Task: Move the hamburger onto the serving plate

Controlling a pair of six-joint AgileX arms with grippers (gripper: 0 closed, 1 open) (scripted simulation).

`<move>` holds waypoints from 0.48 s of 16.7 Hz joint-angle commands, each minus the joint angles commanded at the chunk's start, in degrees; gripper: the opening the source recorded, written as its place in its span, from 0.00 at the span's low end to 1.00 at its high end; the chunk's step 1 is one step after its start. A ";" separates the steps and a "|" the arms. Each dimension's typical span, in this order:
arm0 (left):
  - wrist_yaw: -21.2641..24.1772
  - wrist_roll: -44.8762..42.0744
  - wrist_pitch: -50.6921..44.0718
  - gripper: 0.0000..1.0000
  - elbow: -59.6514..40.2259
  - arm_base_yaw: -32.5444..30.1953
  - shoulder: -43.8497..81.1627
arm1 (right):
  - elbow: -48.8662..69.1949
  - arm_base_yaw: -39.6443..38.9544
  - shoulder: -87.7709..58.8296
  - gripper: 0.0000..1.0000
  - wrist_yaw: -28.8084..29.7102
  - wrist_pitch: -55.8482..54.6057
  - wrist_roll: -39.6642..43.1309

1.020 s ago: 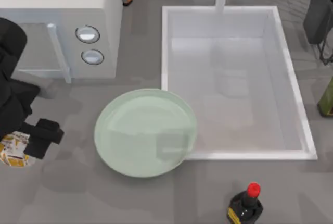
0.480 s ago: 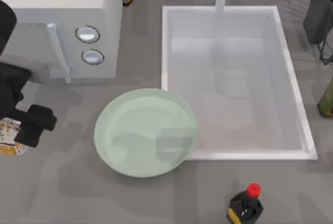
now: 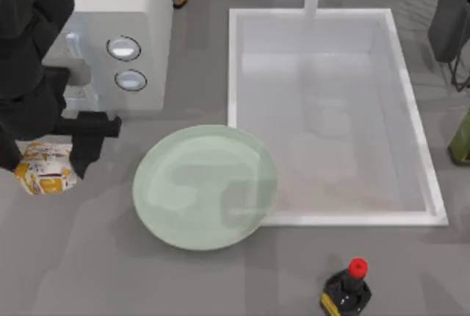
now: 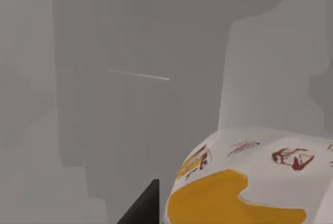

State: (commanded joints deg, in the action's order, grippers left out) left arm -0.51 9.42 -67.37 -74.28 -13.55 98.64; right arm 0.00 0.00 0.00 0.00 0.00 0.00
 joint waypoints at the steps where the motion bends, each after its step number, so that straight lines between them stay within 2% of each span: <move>1: -0.21 5.39 -1.05 0.00 -2.30 -1.20 2.06 | 0.00 0.00 0.00 1.00 0.00 0.00 0.00; 8: -1.61 54.55 -9.10 0.00 -18.12 -11.06 17.62 | 0.00 0.00 0.00 1.00 0.00 0.00 0.00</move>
State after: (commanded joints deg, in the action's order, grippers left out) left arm -2.12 63.97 -76.46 -92.40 -24.61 116.25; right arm 0.00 0.00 0.00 0.00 0.00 0.00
